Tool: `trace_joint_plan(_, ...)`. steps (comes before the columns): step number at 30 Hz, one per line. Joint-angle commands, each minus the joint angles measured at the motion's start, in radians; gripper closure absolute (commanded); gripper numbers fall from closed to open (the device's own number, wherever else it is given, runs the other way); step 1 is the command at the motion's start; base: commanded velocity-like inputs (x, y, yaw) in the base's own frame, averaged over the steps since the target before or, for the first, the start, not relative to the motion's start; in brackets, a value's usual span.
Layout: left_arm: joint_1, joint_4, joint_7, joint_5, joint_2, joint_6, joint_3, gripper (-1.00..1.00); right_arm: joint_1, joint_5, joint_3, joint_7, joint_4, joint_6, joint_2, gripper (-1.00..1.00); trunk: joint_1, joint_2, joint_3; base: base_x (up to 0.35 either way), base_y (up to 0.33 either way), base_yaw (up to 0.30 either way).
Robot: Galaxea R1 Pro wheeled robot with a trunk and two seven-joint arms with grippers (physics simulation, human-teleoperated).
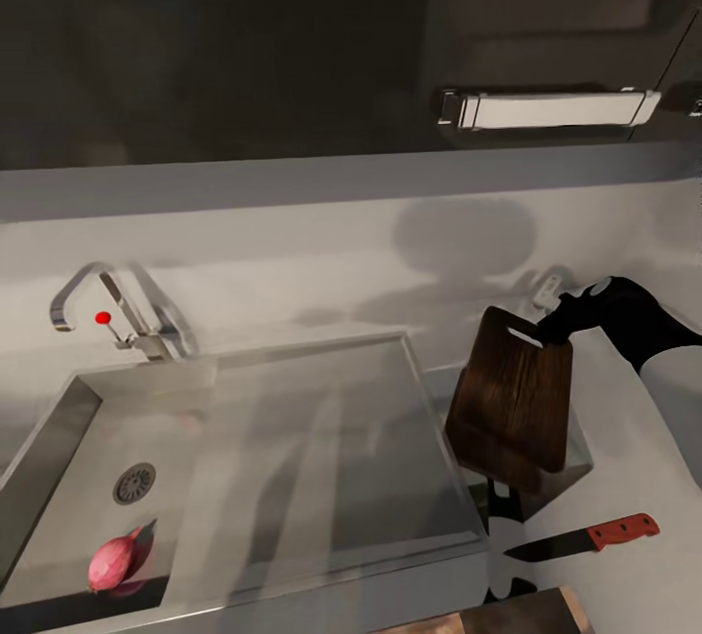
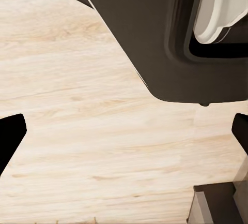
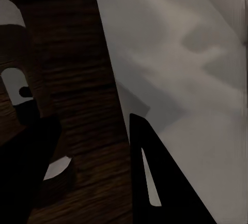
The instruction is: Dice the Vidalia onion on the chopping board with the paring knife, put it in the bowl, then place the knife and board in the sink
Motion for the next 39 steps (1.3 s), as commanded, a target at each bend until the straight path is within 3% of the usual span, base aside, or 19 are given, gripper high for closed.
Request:
trace_joint_plan(1, 0.000, -0.002, 0.000, 0.000, 0.000, 0.000, -0.001, -1.00, -0.001, 0.000, 0.003, 0.004, -0.002, 0.006, -0.001, 1.00, 0.001, -0.002, 0.000, 0.000, 0.000, 0.000)
trace_joint_plan(6, 0.000, -0.002, 0.000, 0.000, 0.000, 0.000, -0.001, -1.00, -0.001, -0.002, -0.078, 0.004, -0.002, 0.076, -0.001, 1.00, 0.001, -0.002, 0.008, 0.000, 0.000, 0.000)
trace_joint_plan(11, 0.000, -0.002, 0.000, 0.000, 0.000, 0.000, 0.000, -1.00, -0.001, -0.002, -0.107, 0.004, -0.001, 0.131, 0.000, 1.00, 0.001, -0.002, 0.016, -0.001, 0.000, 0.000)
trace_joint_plan(15, 0.000, -0.002, 0.000, -0.001, -0.004, -0.002, -0.001, -1.00, -0.001, -0.006, -0.117, 0.006, -0.001, 0.269, 0.003, 1.00, 0.001, -0.002, 0.022, -0.188, 0.000, 0.000)
trace_joint_plan(17, 0.000, -0.002, 0.000, -0.001, -0.006, -0.002, 0.000, -1.00, -0.001, -0.026, -0.128, 0.007, -0.001, 0.318, 0.005, 1.00, 0.001, -0.002, 0.025, -0.248, 0.000, 0.000)
trace_joint_plan(21, 0.000, -0.003, 0.000, -0.001, -0.007, -0.002, 0.000, -1.00, 0.001, -0.129, -0.139, 0.007, -0.001, 0.402, 0.021, 1.00, 0.001, -0.002, 0.031, -0.265, 0.000, 0.000)
trace_joint_plan(24, 0.000, -0.002, 0.000, -0.001, -0.007, -0.002, 0.000, -1.00, 0.003, -0.175, -0.141, 0.007, -0.001, 0.437, 0.025, 1.00, 0.001, -0.002, 0.036, -0.270, 0.000, 0.000)
trace_joint_plan(26, 0.000, -0.003, 0.000, -0.001, -0.007, -0.002, 0.000, -1.00, 0.004, -0.197, -0.142, 0.005, -0.002, 0.466, 0.028, 1.00, 0.001, -0.002, 0.039, -0.271, 0.000, 0.000)
trace_joint_plan(32, 0.000, -0.003, 0.000, -0.001, -0.008, -0.002, 0.000, -1.00, 0.004, -0.203, -0.148, -0.005, -0.002, 0.517, 0.042, 1.00, 0.001, -0.002, 0.049, -0.286, 0.000, 0.000)
trace_joint_plan(36, 0.000, -0.003, 0.000, -0.001, -0.008, -0.002, 0.000, -1.00, 0.004, -0.203, -0.212, -0.144, -0.002, 0.528, 0.096, 1.00, 0.001, -0.002, 0.055, -0.326, 0.016, 0.000)
trace_joint_plan(39, 0.000, -0.003, 0.001, -0.001, -0.008, -0.002, 0.000, -1.00, 0.004, -0.203, -0.294, -0.293, -0.001, 0.529, 0.155, 1.00, 0.001, -0.002, 0.060, -0.331, 0.055, 0.000)
